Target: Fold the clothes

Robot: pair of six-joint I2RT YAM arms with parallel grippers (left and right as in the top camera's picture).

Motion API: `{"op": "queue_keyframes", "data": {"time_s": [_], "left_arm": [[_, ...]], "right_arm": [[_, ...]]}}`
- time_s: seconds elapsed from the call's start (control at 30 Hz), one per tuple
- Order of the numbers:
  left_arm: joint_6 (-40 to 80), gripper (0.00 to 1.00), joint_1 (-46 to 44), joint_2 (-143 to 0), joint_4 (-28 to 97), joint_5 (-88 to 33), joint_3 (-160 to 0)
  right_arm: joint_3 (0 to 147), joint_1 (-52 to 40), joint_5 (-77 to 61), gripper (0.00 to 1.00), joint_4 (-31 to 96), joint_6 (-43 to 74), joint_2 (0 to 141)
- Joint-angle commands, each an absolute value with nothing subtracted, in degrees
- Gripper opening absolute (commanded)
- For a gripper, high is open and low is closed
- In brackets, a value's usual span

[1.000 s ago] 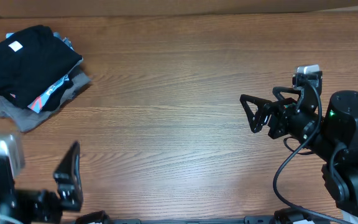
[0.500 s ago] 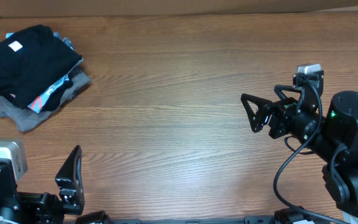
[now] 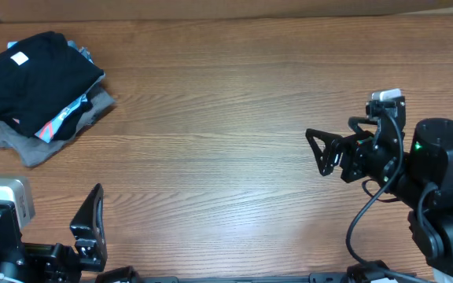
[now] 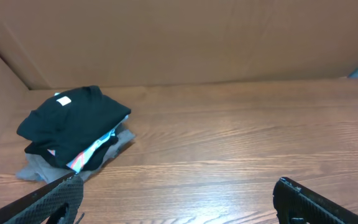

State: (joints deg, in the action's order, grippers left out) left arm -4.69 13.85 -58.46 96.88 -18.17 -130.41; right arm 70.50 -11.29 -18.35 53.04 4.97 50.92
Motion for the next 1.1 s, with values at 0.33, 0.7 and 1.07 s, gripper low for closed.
{"op": "queue_keyframes", "data": {"time_s": [0.33,0.7,1.07], "left_arm": [[-4.71,1.00,13.47,-58.43,96.79,-17.74,-130.06],[-4.71,1.00,13.47,-58.43,96.77,-17.74,-130.06],[-4.71,1.00,13.47,-58.43,96.79,-17.76,-130.06]], "right_arm": [[71.66,-11.11,-8.32,1.00,55.42,-0.47,45.69],[49.17,-7.22,-6.24,1.00,31.90,-0.45,32.88],[24.97,-1.67,-7.57,1.00,21.19,-0.23,15.05]]}}
